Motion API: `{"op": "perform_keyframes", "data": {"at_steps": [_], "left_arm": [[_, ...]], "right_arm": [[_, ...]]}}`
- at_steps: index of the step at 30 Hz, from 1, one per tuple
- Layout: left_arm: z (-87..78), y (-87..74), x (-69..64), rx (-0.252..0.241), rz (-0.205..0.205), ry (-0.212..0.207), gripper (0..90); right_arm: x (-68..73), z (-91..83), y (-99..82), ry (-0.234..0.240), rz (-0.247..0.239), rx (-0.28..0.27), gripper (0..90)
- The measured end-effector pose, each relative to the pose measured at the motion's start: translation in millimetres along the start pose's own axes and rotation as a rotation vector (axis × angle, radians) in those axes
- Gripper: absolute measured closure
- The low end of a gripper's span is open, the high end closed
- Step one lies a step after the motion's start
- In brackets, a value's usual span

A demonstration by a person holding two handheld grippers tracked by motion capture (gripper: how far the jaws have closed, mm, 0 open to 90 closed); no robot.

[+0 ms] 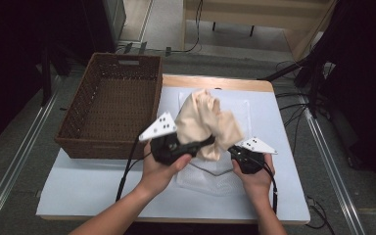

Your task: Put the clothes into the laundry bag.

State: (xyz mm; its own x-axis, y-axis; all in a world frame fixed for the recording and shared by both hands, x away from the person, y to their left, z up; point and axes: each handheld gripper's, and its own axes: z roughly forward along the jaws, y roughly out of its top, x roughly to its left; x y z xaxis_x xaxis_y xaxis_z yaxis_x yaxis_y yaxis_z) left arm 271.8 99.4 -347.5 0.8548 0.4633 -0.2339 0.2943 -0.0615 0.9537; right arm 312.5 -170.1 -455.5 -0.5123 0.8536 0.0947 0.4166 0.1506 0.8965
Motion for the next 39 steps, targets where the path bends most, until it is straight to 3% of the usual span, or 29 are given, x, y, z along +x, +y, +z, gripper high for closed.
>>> {"op": "perform_keyframes", "data": {"at_steps": [2,7,9,11,13,16,17,19,20,24,26,29,32,35,37,39], "left_arm": [[-8.5,-31.3,7.5,0.066,-0.033,0.008,66.3],[-40.9,-95.6,33.9,0.209,-0.206,0.07,64.3],[-56.5,-113.4,37.9,0.24,-0.227,0.112,62.9],[-68.5,-123.4,39.7,0.268,-0.245,0.111,59.7],[-80.7,-127.3,35.7,0.285,-0.227,0.142,52.6],[-96.3,-119.1,24.3,0.233,-0.161,0.245,18.4],[-100.6,-115.3,22.3,0.214,-0.146,0.253,13.2],[-110.6,-102.2,17.7,0.159,-0.128,0.27,13.1],[-113.2,-95.1,15.5,0.148,-0.114,0.295,13.2],[-112.9,-66.6,7.9,0.107,-0.067,0.313,14.1],[-111.1,-54.2,5.2,0.053,-0.046,0.286,16.1],[-104.8,-38.4,5.2,0.015,-0.026,0.248,27.2],[-87.5,-28.0,9.3,0.049,-0.062,0.254,38.2],[-52.1,-21.4,22.1,0.155,-0.1,0.25,40.8],[-31.0,-22.8,29.2,0.18,-0.106,0.241,40.3],[-4.7,-31.4,35.1,0.21,-0.079,0.258,40.2]], "right_arm": [[-0.7,-0.2,-0.4,-0.002,0.001,0.0,90.0],[-0.7,0.8,0.0,-0.003,0.005,-0.005,90.0],[-0.6,0.8,0.3,-0.007,0.005,-0.003,90.0],[-1.4,0.9,0.4,-0.01,0.011,-0.003,90.0],[-2.6,1.3,0.6,-0.014,0.01,-0.004,90.0],[-2.7,1.1,0.6,-0.018,0.012,-0.002,90.0],[-2.7,1.1,0.6,-0.018,0.012,-0.002,90.0],[-2.3,0.7,0.6,-0.015,0.014,-0.001,90.0],[-2.0,0.4,0.6,-0.015,0.013,-0.003,90.0],[-1.7,-0.1,0.5,-0.012,0.012,-0.002,90.0],[-1.6,0.0,0.5,-0.012,0.013,-0.002,90.0],[-1.6,-0.3,0.6,-0.011,0.013,-0.003,90.0],[-1.4,0.4,0.1,-0.011,0.015,0.001,90.0],[-0.4,2.2,-0.3,-0.007,0.01,0.003,90.0],[0.5,2.7,-0.3,-0.006,0.012,0.004,90.0],[0.8,2.0,-0.1,-0.005,0.013,0.003,90.0]]}}
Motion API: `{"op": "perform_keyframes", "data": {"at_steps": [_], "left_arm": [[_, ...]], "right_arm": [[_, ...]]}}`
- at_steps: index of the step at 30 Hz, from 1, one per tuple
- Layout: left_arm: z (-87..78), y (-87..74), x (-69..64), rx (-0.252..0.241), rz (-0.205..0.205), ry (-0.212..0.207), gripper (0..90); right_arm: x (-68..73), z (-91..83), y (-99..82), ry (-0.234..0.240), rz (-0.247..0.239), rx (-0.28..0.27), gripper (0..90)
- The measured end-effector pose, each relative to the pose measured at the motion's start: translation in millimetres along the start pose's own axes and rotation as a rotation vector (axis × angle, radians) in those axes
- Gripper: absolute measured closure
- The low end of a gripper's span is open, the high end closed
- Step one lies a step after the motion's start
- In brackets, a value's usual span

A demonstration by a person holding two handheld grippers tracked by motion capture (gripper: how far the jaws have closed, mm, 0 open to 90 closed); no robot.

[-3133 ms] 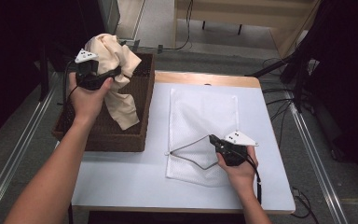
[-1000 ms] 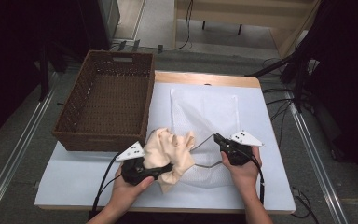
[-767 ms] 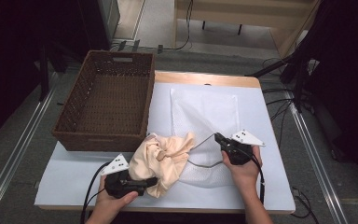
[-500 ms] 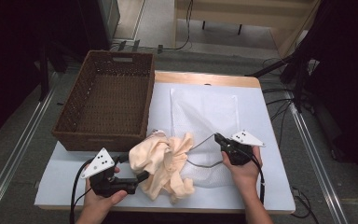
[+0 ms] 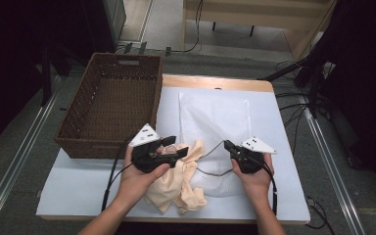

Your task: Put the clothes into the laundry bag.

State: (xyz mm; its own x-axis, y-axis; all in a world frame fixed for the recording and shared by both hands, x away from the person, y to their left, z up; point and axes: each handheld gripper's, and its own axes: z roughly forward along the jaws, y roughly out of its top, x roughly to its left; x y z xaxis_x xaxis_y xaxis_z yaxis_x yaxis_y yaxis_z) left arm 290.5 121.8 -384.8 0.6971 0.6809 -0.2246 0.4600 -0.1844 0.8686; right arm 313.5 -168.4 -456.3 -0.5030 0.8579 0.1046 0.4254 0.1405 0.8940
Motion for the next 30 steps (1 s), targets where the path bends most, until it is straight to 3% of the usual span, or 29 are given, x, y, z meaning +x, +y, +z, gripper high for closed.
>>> {"op": "perform_keyframes", "data": {"at_steps": [3,5,7,9,12,15,17,19,20,23,26,27,28,30], "left_arm": [[31.6,-13.3,1.9,0.088,0.01,0.0,40.0],[50.5,-27.2,4.5,0.167,-0.013,-0.022,39.4],[65.6,-40.9,5.6,0.254,0.011,0.005,38.2],[69.8,-43.6,2.3,0.286,0.031,0.055,38.8],[77.0,-39.9,3.0,0.366,0.02,0.075,37.4],[80.8,-37.7,4.1,0.391,0.006,0.102,38.5],[81.4,-38.0,2.1,0.401,0.032,0.121,43.9],[79.2,-37.8,2.2,0.392,0.04,0.109,55.9],[76.5,-37.6,6.0,0.379,0.006,0.075,69.6],[63.0,-36.7,19.4,0.305,-0.101,-0.003,88.0],[47.3,-30.0,22.4,0.216,-0.112,-0.081,90.0],[41.1,-25.6,21.7,0.185,-0.114,-0.12,90.0],[32.8,-19.0,19.9,0.135,-0.121,-0.188,90.0],[23.5,-8.4,14.3,0.086,-0.111,-0.254,90.0]], "right_arm": [[-1.6,-1.8,0.2,0.0,-0.004,-0.004,90.0],[-2.6,-2.3,-0.1,0.002,-0.004,-0.006,90.0],[-3.1,-2.5,-0.6,0.001,-0.001,-0.001,90.0],[-2.5,-1.9,-1.0,0.002,-0.006,0.0,90.0],[-0.8,-1.1,-1.0,0.006,-0.009,0.0,90.0],[1.7,-0.4,-0.6,0.007,-0.011,0.003,90.0],[3.1,-0.5,0.0,0.009,-0.014,0.0,90.0],[4.0,-0.2,0.0,0.013,-0.014,0.002,90.0],[4.2,0.3,-0.1,0.016,-0.016,0.003,90.0],[5.5,0.8,-0.4,0.019,-0.023,0.008,90.0],[4.0,0.4,-0.2,0.017,-0.021,0.007,90.0],[3.2,0.6,-0.2,0.015,-0.021,0.006,90.0],[2.2,1.0,-0.2,0.014,-0.02,0.008,90.0],[0.8,1.9,-0.2,0.012,-0.013,0.009,90.0]]}}
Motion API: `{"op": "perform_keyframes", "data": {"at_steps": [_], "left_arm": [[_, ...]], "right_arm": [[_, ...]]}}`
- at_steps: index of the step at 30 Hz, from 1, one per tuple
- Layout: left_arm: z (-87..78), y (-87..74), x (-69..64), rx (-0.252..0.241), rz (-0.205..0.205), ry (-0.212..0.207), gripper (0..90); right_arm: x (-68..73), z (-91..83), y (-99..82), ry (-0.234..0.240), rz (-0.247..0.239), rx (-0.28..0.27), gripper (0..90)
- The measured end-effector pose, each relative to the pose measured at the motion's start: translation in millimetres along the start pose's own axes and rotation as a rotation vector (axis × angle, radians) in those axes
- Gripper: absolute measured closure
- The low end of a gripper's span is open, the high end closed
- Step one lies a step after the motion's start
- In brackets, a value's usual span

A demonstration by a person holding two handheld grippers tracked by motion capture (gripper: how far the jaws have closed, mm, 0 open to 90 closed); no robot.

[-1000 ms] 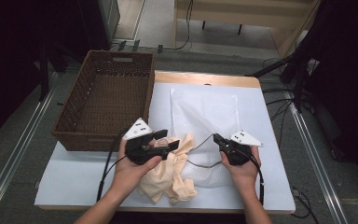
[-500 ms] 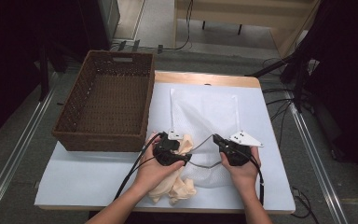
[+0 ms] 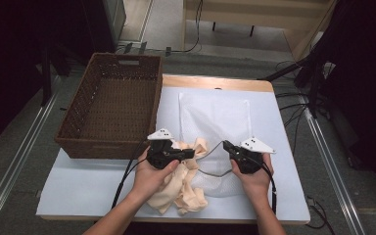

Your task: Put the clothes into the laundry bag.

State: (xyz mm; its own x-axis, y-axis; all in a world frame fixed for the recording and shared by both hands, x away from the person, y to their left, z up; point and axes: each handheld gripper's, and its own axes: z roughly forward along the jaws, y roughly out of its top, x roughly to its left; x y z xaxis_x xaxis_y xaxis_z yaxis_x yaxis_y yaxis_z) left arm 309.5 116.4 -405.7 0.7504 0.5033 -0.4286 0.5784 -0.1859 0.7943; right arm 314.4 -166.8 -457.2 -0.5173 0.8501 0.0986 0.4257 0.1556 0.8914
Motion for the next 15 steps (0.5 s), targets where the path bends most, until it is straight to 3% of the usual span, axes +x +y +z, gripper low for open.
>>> {"op": "perform_keyframes", "data": {"at_steps": [1,3,4,6,8,10,12,13,14,15], "left_arm": [[-6.7,10.7,-10.7,-0.029,0.021,-0.065,90.0],[-12.6,22.4,-25.3,-0.063,0.067,-0.13,90.0],[-14.6,28.8,-35.1,-0.081,0.084,-0.196,90.0],[-11.8,32.9,-46.8,-0.075,0.107,-0.279,90.0],[-1.9,30.2,-52.1,-0.042,0.136,-0.324,90.0],[18.2,21.3,-45.4,0.039,0.101,-0.303,90.0],[47.9,4.5,-26.6,0.217,0.085,-0.127,87.4],[57.2,-4.5,-17.8,0.274,0.053,-0.063,83.2],[60.0,-10.0,-12.3,0.28,0.001,-0.079,76.5],[57.9,-13.8,-8.8,0.239,-0.05,-0.158,70.1]], "right_arm": [[-0.5,0.3,0.1,0.0,-0.001,-0.001,90.0],[-0.8,0.6,0.7,-0.001,0.007,-0.004,90.0],[-0.5,0.4,1.0,-0.001,0.01,-0.005,90.0],[0.2,-0.3,2.0,0.001,0.009,-0.01,90.0],[0.7,-1.3,3.3,0.004,0.011,-0.018,90.0],[0.9,-2.9,4.8,0.007,0.018,-0.024,90.0],[0.3,-4.8,5.9,0.009,0.019,-0.033,90.0],[-0.1,-6.2,6.2,0.008,0.021,-0.032,90.0],[-0.8,-7.1,6.5,0.009,0.022,-0.037,90.0],[-1.1,-8.2,6.6,0.008,0.024,-0.038,90.0]]}}
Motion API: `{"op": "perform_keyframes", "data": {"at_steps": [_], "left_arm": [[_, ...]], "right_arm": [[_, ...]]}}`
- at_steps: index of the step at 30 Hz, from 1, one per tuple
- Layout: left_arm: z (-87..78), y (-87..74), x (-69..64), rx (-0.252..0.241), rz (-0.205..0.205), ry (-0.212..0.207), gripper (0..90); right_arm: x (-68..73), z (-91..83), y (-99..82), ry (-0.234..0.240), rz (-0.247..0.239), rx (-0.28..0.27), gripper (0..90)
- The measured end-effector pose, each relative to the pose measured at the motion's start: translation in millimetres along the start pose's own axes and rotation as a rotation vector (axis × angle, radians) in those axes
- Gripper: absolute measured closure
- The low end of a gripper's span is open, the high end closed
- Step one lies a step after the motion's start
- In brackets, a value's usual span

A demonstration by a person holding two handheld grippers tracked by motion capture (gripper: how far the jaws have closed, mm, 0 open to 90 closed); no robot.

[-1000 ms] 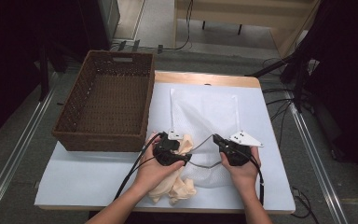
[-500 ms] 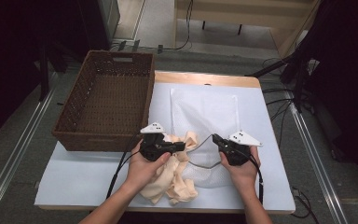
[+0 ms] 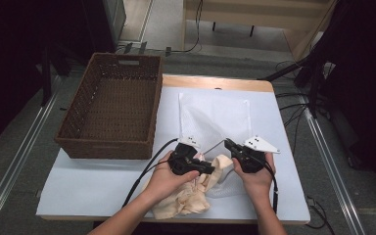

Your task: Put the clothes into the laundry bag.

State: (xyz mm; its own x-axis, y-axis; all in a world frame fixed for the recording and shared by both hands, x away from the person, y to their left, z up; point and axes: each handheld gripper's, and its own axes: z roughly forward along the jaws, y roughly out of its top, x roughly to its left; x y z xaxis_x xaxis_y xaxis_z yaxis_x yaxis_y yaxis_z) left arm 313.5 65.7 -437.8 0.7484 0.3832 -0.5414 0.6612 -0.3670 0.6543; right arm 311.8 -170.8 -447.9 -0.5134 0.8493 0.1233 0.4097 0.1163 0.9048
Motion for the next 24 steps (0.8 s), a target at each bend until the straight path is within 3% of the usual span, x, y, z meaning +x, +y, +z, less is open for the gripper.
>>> {"op": "perform_keyframes", "data": {"at_steps": [1,4,6,7,8,10,11,13,14,16,18,20,22,23,24], "left_arm": [[-5.5,0.3,-2.9,-0.038,0.015,-0.012,61.7],[-31.9,9.3,-18.2,-0.15,0.075,0.046,44.2],[-45.8,14.9,-24.4,-0.18,0.101,0.105,40.3],[-51.3,16.8,-26.1,-0.179,0.115,0.169,38.9],[-51.5,16.7,-25.3,-0.17,0.115,0.206,38.1],[-42.0,12.5,-12.7,-0.051,0.071,0.263,34.5],[-34.8,7.9,-5.0,0.014,0.046,0.272,32.6],[-20.8,-6.1,6.2,0.073,0.024,0.264,33.1],[-18.1,-10.5,7.5,0.081,0.036,0.267,37.0],[-22.1,-11.4,4.6,0.086,0.072,0.29,57.8],[-30.3,-6.3,0.9,0.067,0.055,0.229,79.2],[-38.4,0.5,-5.9,0.026,0.061,0.117,84.8],[-47.7,7.4,-15.4,-0.06,0.091,0.0,85.7],[-52.8,10.4,-20.5,-0.114,0.112,-0.012,85.7],[-58.3,12.6,-24.3,-0.183,0.115,0.017,85.7]], "right_arm": [[-1.5,-1.0,0.2,0.0,-0.006,-0.004,90.0],[-5.6,-2.0,-0.1,-0.005,0.003,0.002,90.0],[-6.6,-1.1,-0.2,-0.005,0.01,0.003,90.0],[-6.3,-0.8,-0.1,-0.004,0.009,0.001,90.0],[-5.3,-0.6,0.2,-0.003,0.004,0.0,90.0],[-3.1,-0.8,1.2,0.001,0.002,0.001,90.0],[-2.1,-1.1,1.7,0.001,0.002,0.0,90.0],[-0.8,-2.1,2.6,0.0,-0.001,-0.004,90.0],[0.0,-2.4,3.0,0.003,-0.003,-0.004,90.0],[1.8,-2.2,2.8,0.002,-0.009,0.001,90.0],[2.6,-1.4,2.8,0.004,-0.013,-0.002,90.0],[3.3,-0.7,3.2,0.007,-0.01,-0.002,90.0],[3.9,-0.5,3.7,0.01,-0.012,-0.003,90.0],[4.3,-0.7,4.1,0.011,-0.014,-0.004,90.0],[4.7,-1.1,4.5,0.01,-0.012,-0.006,90.0]]}}
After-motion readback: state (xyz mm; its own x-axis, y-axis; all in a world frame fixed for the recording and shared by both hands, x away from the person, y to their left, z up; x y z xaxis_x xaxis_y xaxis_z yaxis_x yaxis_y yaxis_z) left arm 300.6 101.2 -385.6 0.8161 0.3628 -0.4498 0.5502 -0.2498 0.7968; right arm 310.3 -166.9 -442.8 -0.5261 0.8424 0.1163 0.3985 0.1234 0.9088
